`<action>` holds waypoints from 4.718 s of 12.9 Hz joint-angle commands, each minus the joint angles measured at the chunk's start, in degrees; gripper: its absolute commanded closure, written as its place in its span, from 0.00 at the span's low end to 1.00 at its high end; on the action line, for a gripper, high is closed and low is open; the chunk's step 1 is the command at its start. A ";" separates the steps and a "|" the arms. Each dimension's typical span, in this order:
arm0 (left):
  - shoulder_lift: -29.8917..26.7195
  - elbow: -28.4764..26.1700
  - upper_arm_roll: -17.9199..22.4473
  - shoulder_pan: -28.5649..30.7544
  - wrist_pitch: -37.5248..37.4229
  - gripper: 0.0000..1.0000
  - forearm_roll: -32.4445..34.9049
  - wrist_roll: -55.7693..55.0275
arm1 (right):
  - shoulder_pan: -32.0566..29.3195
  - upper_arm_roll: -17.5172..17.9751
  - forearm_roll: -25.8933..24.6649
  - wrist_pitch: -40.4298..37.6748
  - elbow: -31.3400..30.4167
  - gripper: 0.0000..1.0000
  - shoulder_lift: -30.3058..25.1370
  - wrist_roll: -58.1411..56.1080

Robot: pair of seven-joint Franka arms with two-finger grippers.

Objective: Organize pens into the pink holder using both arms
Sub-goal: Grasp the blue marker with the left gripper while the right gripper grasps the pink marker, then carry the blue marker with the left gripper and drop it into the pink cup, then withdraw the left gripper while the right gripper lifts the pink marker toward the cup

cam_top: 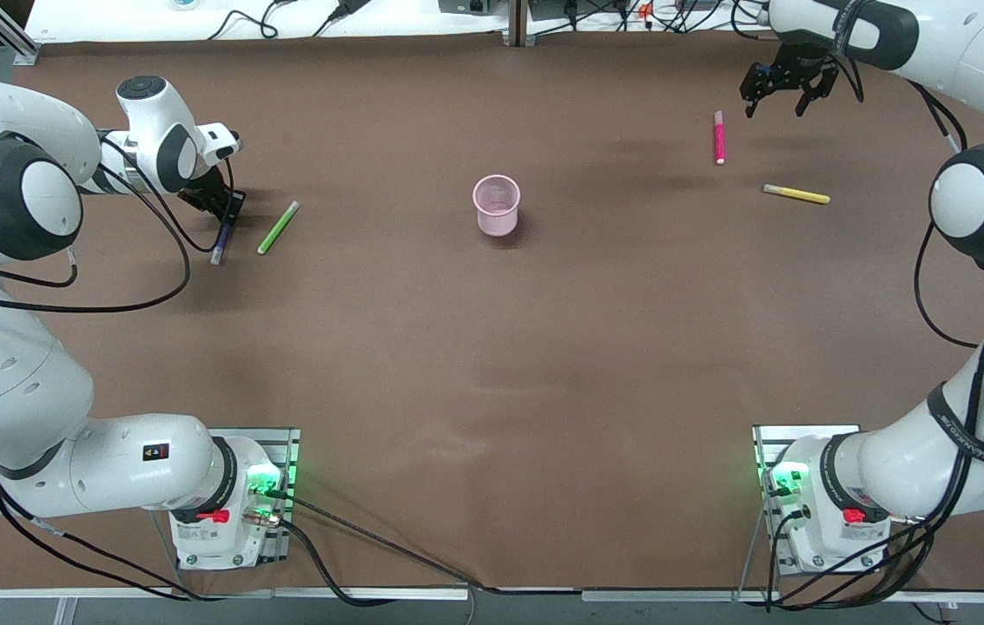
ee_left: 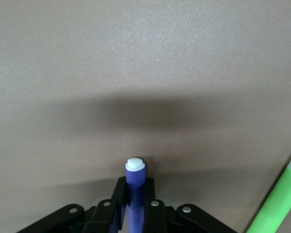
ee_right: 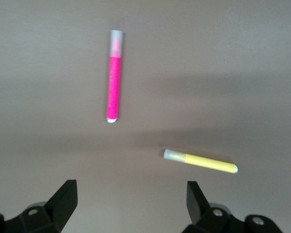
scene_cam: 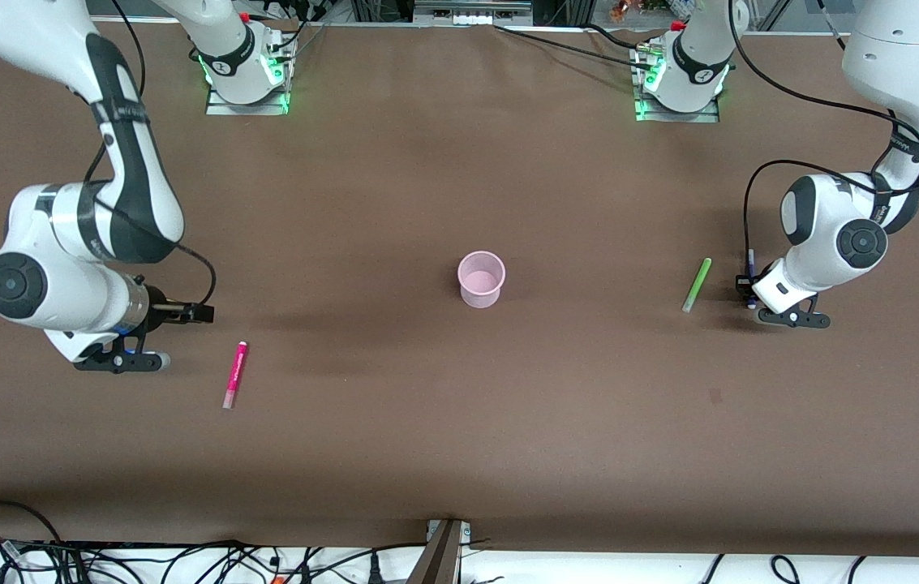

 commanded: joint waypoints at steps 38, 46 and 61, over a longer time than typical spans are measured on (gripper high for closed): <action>11.18 26.01 -34.35 -17.78 9.27 0.37 -15.46 15.88 | 0.89 0.98 8.77 10.29 1.42 0.92 12.78 -0.04; 5.04 26.62 -34.61 -14.19 -1.24 0.00 -16.07 14.13 | 1.42 1.07 13.96 -6.66 10.90 0.92 12.24 2.32; -7.54 49.37 -33.12 7.53 -67.59 0.00 5.02 2.18 | 2.82 18.63 32.22 -14.44 16.71 0.96 10.84 51.25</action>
